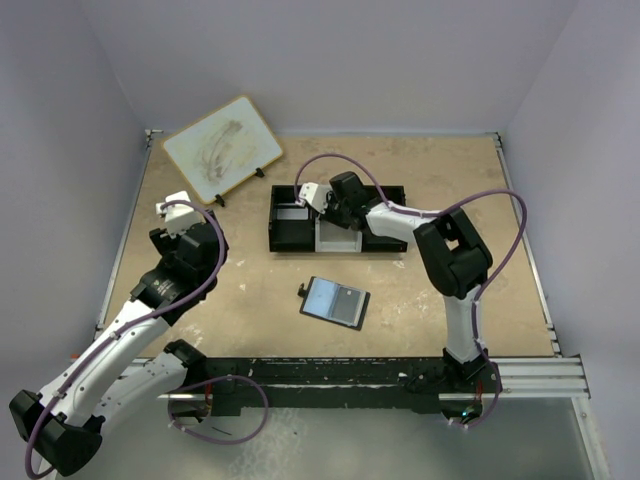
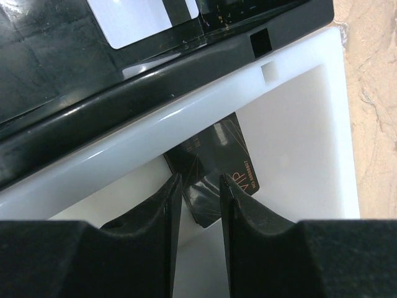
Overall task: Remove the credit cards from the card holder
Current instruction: Place the credit card in the storage box, then remove the credit card from the card holder.
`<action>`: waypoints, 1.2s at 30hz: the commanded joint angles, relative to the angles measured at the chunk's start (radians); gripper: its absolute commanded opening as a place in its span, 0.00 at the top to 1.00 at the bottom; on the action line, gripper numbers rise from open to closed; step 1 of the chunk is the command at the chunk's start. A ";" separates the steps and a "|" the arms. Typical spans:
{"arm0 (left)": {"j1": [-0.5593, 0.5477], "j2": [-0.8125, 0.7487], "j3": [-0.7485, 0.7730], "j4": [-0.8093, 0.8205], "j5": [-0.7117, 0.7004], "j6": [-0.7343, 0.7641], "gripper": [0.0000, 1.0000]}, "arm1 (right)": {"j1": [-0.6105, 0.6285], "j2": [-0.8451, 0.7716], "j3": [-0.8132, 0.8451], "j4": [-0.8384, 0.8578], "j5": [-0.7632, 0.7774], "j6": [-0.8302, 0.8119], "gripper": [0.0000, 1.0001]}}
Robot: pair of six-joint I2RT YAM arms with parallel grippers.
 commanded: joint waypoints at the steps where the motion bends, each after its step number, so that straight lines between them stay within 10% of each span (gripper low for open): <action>1: 0.004 -0.001 0.019 0.009 -0.014 -0.010 0.25 | -0.006 -0.031 0.030 0.016 0.018 0.038 0.66; 22: 0.004 -0.007 0.011 0.038 0.067 0.008 0.25 | -0.013 -0.576 -0.346 0.290 0.052 0.739 0.65; 36: 0.004 -0.016 -0.043 0.109 0.591 -0.194 0.24 | -0.013 -0.863 -0.715 0.037 -0.241 1.256 0.66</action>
